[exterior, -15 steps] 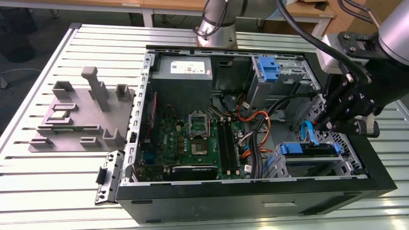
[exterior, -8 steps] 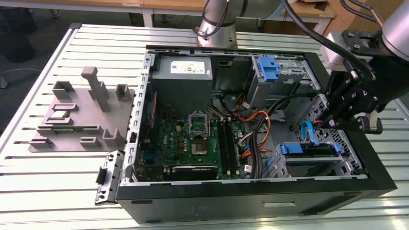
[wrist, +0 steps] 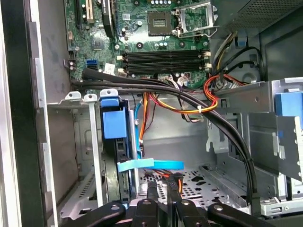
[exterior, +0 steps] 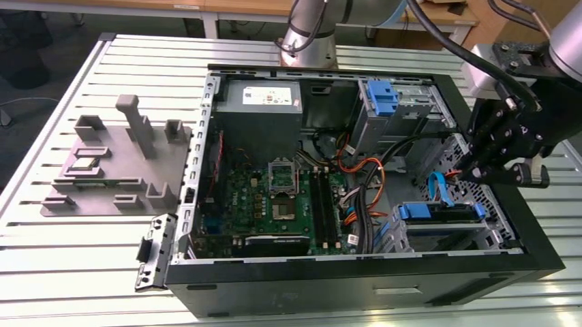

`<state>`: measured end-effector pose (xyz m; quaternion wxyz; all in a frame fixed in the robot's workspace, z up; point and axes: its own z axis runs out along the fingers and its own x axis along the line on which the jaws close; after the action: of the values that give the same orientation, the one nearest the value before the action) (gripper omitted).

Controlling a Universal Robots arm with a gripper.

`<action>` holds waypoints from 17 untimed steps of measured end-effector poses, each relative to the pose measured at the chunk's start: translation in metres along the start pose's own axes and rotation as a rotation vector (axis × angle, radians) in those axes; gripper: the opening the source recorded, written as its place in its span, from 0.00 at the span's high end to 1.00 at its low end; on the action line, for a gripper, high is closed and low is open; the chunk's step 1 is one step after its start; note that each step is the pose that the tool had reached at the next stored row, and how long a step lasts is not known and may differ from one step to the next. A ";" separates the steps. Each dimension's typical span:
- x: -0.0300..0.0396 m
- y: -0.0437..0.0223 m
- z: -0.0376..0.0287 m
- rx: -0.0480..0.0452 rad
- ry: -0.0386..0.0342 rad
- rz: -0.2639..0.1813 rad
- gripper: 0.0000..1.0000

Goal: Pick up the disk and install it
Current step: 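Insert the second disk wire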

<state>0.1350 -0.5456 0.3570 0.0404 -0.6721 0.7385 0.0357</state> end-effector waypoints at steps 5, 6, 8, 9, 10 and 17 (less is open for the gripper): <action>-0.0019 -0.0046 0.0002 -0.0002 0.0000 -0.002 0.77; -0.0025 -0.0069 0.0002 -0.0003 0.0001 -0.003 0.77; -0.0026 -0.0075 0.0003 -0.0004 0.0000 -0.003 0.77; -0.0026 -0.0076 0.0003 -0.0004 0.0000 -0.003 0.75; -0.0026 -0.0076 0.0003 -0.0003 0.0000 -0.003 0.75; -0.0030 -0.0123 0.0008 -0.0009 0.0001 -0.004 0.69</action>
<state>0.1475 -0.5437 0.3566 0.0401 -0.6734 0.7373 0.0359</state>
